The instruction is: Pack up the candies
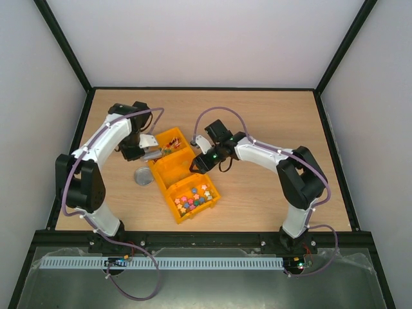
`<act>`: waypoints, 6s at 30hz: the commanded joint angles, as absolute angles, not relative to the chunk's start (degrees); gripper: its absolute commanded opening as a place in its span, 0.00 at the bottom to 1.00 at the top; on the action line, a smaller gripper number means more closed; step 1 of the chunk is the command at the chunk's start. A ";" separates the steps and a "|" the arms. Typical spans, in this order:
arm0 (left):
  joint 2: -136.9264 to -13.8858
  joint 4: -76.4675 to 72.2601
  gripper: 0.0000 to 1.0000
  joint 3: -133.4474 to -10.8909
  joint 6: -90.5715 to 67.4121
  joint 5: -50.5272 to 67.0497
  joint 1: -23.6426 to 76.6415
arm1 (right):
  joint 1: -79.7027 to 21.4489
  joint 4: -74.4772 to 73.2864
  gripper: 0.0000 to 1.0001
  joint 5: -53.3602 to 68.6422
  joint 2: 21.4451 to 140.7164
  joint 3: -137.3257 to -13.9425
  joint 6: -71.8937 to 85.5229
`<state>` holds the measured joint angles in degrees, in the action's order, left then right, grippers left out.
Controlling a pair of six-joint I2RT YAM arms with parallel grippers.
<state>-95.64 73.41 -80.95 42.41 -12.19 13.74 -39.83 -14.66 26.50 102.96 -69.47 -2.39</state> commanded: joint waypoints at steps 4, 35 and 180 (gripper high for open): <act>-96.47 74.53 0.02 -83.64 45.59 -21.11 14.15 | -41.35 -14.67 0.63 27.96 104.88 -72.17 -2.96; -111.36 74.45 0.02 -86.25 43.14 -17.21 18.79 | -41.42 -13.36 0.63 27.67 107.27 -73.91 -3.07; -114.43 73.52 0.02 -104.55 47.30 -22.31 36.22 | -8.63 -12.57 0.98 25.87 93.27 -67.97 7.42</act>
<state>-113.43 72.53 -102.83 46.35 -19.27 35.51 -9.06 -12.49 25.21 94.17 -68.20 6.74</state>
